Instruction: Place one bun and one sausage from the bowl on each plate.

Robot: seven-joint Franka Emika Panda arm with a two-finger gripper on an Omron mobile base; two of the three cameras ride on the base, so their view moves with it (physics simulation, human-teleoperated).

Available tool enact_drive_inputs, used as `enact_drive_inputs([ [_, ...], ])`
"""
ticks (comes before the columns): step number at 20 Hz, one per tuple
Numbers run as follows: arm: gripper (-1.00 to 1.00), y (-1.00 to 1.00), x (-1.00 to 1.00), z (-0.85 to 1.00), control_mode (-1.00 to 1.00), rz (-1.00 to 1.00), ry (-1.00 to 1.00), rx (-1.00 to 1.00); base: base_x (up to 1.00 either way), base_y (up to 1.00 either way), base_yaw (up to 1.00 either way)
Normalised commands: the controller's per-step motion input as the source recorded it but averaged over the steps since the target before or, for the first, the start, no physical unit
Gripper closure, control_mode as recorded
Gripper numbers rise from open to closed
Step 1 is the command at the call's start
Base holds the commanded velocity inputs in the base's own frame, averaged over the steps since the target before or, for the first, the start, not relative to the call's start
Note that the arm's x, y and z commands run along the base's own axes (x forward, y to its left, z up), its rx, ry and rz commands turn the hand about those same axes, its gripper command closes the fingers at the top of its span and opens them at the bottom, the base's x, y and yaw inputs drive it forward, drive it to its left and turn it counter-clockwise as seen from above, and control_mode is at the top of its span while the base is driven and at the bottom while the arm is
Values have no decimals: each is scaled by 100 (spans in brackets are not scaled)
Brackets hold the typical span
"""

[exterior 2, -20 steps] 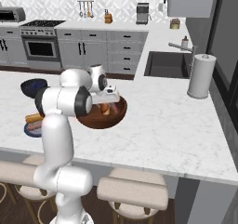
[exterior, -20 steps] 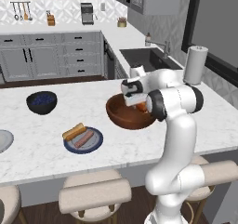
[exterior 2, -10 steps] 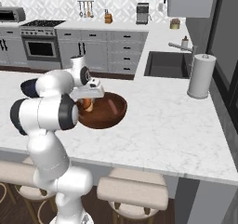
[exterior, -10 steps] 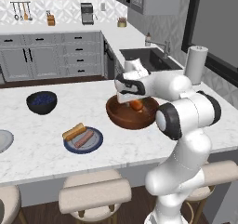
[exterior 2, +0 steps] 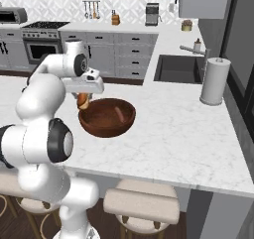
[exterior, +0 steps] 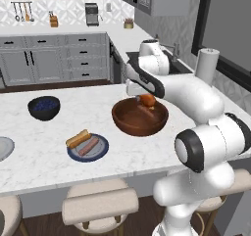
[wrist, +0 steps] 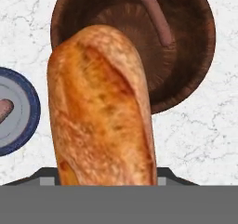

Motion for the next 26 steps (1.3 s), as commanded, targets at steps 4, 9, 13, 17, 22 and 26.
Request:
enact_drive_inputs([
  [4, 100, 0, -70, 52, -100, 0, 1, 8, 0, 0, 0],
  [9, 100, 0, 0, 0, 100, 0, 0, 0, -13, 80, -1],
  [13, 100, 0, 0, 0, 100, 0, 0, 0, -21, 100, -1],
  [17, 100, 0, 0, 0, 100, 0, 0, 0, -4, 100, 0],
  [22, 100, 0, 0, 0, 100, 0, 0, 0, 0, 100, 0],
  [26, 100, 0, 0, 0, 100, 0, 0, 0, 15, 100, 0],
])
